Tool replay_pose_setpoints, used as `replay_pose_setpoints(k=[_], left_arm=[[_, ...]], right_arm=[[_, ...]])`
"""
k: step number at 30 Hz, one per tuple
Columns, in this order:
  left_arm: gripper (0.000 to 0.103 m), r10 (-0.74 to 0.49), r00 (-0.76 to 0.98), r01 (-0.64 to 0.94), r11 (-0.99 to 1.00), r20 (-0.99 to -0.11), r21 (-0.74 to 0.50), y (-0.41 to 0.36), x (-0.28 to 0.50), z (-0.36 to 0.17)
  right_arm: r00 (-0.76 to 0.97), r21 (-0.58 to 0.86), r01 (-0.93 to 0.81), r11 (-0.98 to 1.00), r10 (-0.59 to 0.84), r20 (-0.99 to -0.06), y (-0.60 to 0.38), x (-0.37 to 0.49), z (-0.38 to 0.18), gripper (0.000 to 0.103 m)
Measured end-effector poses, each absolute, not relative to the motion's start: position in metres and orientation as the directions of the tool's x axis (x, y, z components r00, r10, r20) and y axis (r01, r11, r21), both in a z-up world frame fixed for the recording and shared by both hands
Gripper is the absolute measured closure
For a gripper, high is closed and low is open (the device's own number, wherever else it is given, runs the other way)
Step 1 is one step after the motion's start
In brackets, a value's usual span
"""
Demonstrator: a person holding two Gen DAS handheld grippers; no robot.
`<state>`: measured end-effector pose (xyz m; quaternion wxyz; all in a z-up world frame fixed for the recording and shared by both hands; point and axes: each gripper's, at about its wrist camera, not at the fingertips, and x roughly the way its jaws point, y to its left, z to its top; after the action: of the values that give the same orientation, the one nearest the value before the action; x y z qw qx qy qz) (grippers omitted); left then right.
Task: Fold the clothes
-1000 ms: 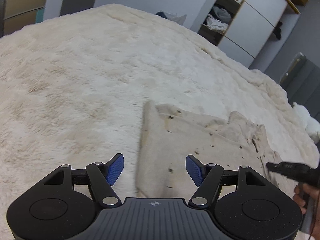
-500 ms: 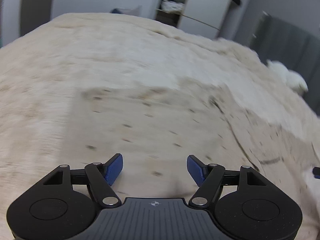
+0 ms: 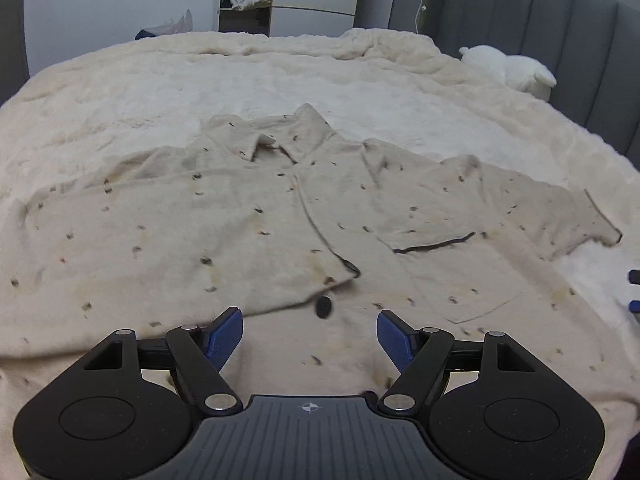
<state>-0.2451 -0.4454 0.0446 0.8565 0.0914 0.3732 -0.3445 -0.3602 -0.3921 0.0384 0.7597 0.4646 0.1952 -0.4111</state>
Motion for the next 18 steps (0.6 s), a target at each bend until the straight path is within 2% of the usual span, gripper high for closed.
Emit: replay_pose_setpoints(k=[3,9,14,15,17,18], left_arm=[[0.034,-0.507,0.492,0.666,0.743,-0.708,-0.069,-0.447,-0.25,0.03],[0.034,-0.549,0.465,0.686,0.719,-0.695,-0.109,-0.448,-0.243,0.02],[0.034,-0.56,0.46,0.682,0.72,-0.689,-0.13,-0.447,-0.232,0.012],[0.034,-0.558,0.462,0.682,0.72,-0.689,-0.126,-0.448,-0.231,0.011],[0.034,-0.56,0.462,0.687,0.716,-0.688,-0.121,-0.45,-0.229,0.01],[0.034,-0.562,0.46,0.688,0.715,-0.688,-0.124,-0.45,-0.228,0.011]], right_arm=[[0.595,0.602,0.782,0.16,-0.481,-0.644,-0.421,-0.375,0.025,0.035],[0.635,0.707,0.7,0.098,-0.54,-0.553,-0.491,-0.376,0.006,0.036],[0.584,0.735,0.678,0.003,-0.61,-0.536,-0.553,-0.374,-0.014,0.045],[0.573,0.74,0.673,-0.011,-0.624,-0.531,-0.56,-0.373,-0.016,0.052],[0.576,0.748,0.663,-0.029,-0.618,-0.535,-0.572,-0.37,-0.019,0.093],[0.566,0.744,0.667,-0.034,-0.628,-0.535,-0.575,-0.371,-0.017,0.102]])
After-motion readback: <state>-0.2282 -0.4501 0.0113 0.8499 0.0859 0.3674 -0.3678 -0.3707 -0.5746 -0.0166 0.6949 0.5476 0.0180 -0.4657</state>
